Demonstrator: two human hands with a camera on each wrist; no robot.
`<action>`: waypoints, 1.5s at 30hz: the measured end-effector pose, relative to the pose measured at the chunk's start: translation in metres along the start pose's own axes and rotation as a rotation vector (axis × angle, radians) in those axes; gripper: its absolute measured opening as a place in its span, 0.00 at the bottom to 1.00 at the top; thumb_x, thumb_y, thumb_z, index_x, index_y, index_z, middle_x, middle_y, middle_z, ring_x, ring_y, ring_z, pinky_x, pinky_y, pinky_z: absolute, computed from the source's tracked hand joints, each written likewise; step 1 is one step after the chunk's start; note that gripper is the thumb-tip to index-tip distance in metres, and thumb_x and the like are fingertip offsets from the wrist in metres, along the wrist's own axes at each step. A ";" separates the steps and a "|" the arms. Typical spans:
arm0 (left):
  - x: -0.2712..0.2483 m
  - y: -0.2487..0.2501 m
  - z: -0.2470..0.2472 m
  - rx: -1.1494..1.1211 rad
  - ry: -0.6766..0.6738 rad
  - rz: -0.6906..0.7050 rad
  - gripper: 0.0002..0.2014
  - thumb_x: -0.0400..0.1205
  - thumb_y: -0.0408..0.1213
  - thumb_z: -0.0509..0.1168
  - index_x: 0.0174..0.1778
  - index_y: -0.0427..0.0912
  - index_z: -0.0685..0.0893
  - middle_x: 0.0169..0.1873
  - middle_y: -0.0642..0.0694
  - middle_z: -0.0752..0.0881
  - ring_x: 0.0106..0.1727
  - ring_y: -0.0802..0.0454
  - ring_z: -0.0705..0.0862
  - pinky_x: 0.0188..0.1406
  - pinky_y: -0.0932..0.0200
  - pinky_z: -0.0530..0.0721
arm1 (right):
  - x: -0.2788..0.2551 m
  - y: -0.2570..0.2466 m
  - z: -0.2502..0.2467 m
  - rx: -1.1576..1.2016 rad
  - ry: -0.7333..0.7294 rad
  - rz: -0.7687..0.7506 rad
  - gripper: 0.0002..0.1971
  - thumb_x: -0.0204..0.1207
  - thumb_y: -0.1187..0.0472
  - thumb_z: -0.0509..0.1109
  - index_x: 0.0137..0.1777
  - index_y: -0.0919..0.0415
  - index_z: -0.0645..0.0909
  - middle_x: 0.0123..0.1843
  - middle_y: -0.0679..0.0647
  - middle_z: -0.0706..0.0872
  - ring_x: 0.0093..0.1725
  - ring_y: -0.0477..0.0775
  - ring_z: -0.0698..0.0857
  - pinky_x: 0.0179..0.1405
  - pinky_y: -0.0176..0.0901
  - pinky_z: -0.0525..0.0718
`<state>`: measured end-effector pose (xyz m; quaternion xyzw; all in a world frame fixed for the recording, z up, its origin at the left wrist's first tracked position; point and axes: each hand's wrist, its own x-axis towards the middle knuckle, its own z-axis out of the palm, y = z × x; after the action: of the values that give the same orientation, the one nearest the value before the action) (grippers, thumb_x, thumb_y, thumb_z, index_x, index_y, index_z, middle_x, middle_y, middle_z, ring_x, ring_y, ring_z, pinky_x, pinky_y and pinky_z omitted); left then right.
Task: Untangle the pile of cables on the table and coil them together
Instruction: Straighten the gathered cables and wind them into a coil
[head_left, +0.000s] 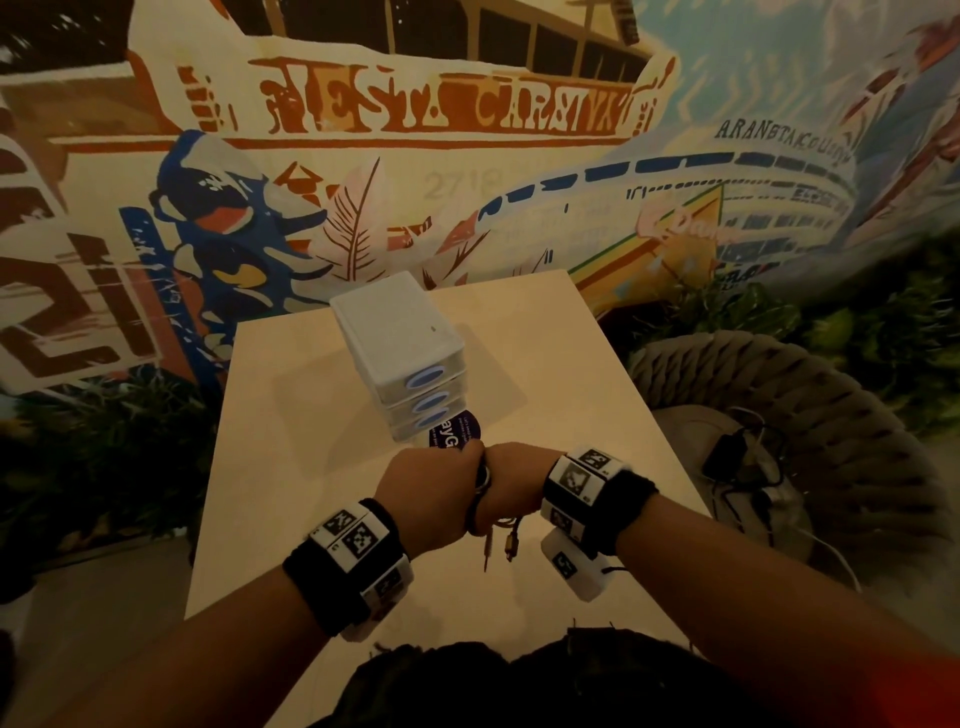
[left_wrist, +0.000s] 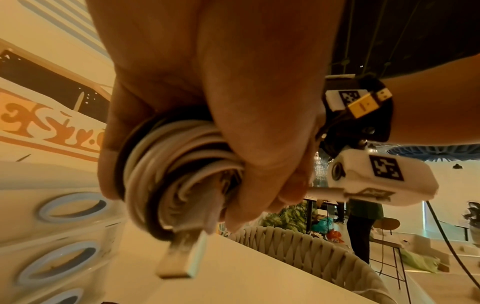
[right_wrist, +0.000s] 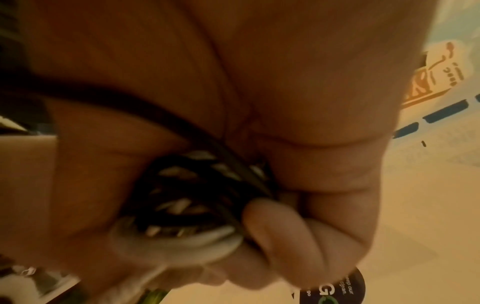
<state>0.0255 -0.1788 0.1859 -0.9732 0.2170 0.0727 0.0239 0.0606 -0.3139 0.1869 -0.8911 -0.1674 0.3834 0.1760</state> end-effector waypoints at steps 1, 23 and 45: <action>0.000 0.000 0.003 -0.016 0.013 -0.014 0.24 0.81 0.54 0.69 0.68 0.47 0.73 0.49 0.50 0.89 0.46 0.47 0.89 0.36 0.56 0.80 | 0.000 0.002 0.001 0.034 0.022 -0.005 0.20 0.70 0.55 0.81 0.60 0.62 0.86 0.47 0.54 0.84 0.45 0.56 0.82 0.48 0.47 0.80; 0.008 -0.030 0.014 -0.270 -0.208 0.026 0.13 0.83 0.52 0.67 0.51 0.46 0.86 0.42 0.47 0.88 0.39 0.51 0.81 0.37 0.56 0.74 | -0.024 0.023 -0.014 0.622 -0.099 -0.037 0.11 0.76 0.45 0.79 0.52 0.45 0.81 0.50 0.55 0.92 0.43 0.55 0.92 0.40 0.45 0.90; -0.001 -0.038 0.001 -1.729 -0.409 -0.010 0.28 0.78 0.28 0.69 0.76 0.39 0.77 0.65 0.20 0.80 0.59 0.33 0.83 0.67 0.29 0.81 | -0.012 0.028 0.002 0.674 0.382 -0.296 0.17 0.81 0.42 0.72 0.58 0.54 0.84 0.33 0.50 0.88 0.30 0.47 0.84 0.35 0.37 0.83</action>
<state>0.0404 -0.1437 0.1858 -0.6199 0.0733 0.3836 -0.6806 0.0558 -0.3433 0.1812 -0.8050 -0.1234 0.2150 0.5390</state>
